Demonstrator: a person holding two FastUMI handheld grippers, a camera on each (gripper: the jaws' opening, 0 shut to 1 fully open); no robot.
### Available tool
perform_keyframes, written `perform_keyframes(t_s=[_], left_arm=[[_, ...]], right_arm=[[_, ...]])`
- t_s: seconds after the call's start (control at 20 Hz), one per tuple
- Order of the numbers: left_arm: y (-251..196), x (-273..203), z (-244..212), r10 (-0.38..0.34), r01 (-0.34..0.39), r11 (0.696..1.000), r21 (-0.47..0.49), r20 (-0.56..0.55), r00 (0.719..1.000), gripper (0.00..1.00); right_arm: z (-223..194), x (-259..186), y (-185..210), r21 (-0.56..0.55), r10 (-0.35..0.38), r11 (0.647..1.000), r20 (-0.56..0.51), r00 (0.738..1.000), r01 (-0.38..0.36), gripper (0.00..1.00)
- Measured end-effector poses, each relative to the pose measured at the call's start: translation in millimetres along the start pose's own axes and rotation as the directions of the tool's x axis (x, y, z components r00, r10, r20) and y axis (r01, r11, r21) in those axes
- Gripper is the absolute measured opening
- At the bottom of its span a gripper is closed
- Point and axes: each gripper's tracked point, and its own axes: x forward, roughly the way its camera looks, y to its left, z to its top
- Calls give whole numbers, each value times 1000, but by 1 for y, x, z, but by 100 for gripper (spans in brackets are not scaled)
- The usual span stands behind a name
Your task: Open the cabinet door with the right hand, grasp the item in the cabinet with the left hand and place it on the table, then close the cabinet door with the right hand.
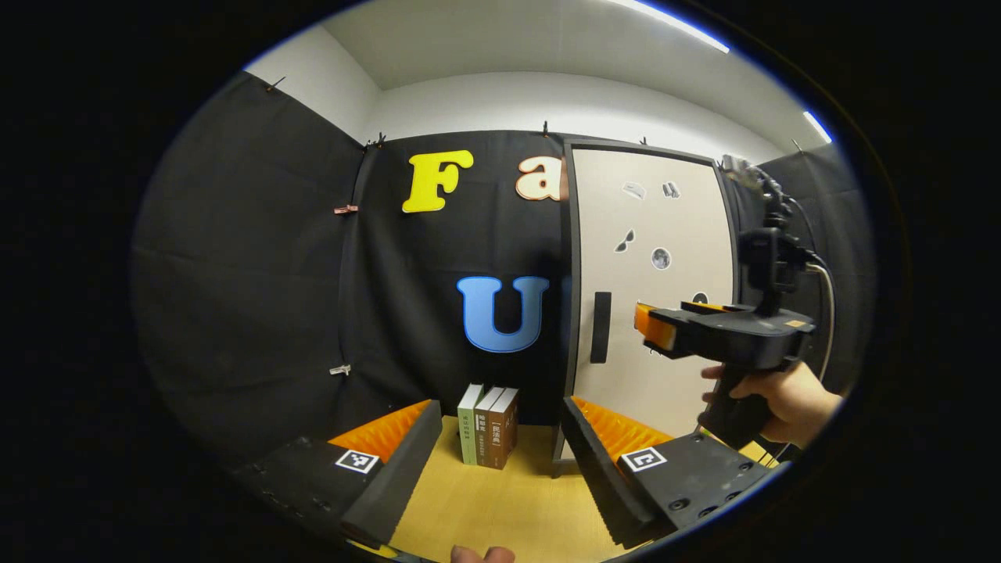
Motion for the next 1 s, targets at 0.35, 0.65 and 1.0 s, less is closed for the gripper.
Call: perform_keyframes(t_s=[0.35,0.65,1.0], left_arm=[[31,1,-4,28,-29,1000,6,11,1000,96],[42,10,-10,13,-13,1000,-21,14,1000,96],[49,6,-13,12,-12,1000,-23,9,1000,96]], right_arm=[[-35,65,20,-52,-58,997,-14,998,57,96],[-51,94,19,-50,-105,993,-23,994,104,63],[-75,103,21,21,-149,988,-116,982,152,36]])
